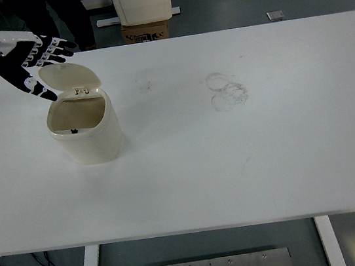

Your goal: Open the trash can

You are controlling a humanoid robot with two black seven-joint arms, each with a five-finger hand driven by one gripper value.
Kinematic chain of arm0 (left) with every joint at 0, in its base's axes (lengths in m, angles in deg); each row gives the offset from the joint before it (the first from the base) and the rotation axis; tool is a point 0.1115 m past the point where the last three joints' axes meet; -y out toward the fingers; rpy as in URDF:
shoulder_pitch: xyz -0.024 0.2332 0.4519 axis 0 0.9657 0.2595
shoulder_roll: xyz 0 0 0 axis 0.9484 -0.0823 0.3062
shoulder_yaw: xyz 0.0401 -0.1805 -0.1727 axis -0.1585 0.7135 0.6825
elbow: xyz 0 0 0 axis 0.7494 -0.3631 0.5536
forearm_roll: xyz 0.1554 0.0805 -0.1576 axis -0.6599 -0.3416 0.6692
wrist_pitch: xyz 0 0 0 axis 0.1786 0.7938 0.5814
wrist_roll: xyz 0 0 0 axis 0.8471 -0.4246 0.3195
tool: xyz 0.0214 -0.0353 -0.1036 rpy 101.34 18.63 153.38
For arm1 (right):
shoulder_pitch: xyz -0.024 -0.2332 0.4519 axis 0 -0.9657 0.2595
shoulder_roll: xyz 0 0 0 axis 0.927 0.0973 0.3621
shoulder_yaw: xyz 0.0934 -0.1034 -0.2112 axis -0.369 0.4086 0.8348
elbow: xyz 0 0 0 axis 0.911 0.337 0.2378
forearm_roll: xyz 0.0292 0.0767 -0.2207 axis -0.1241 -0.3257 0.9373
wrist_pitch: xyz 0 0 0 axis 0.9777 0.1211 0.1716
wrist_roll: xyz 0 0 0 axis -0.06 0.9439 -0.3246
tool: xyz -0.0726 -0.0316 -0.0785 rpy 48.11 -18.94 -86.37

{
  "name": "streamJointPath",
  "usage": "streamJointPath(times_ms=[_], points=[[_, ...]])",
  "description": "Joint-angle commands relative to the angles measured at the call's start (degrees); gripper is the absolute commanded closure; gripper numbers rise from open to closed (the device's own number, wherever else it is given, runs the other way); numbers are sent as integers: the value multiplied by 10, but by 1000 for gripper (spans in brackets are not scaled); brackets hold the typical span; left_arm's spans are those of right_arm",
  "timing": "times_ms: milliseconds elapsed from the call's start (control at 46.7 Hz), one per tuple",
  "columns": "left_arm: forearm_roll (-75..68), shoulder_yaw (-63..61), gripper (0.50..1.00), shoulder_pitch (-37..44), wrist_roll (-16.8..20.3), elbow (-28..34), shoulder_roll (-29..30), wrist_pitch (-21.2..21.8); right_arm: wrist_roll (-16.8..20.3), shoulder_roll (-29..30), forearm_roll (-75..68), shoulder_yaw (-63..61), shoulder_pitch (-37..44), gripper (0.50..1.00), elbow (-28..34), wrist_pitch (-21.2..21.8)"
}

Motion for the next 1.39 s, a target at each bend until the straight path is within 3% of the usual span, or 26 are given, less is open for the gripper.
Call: streamJointPath(times_ms=[0, 557, 792, 1370], points=[[19, 3, 500, 3, 0, 23, 0, 0, 0, 0, 0, 0, 0, 509, 0, 0], [192, 14, 500, 85, 3, 140, 0, 0, 0, 0, 0, 0, 0, 509, 0, 0], [256, 73, 500, 148, 3, 207, -1, 0, 0, 0, 0, 0, 0, 509, 0, 0], [376, 253, 500, 330, 10, 281, -5, 0, 0, 0, 0, 0, 0, 509, 0, 0]])
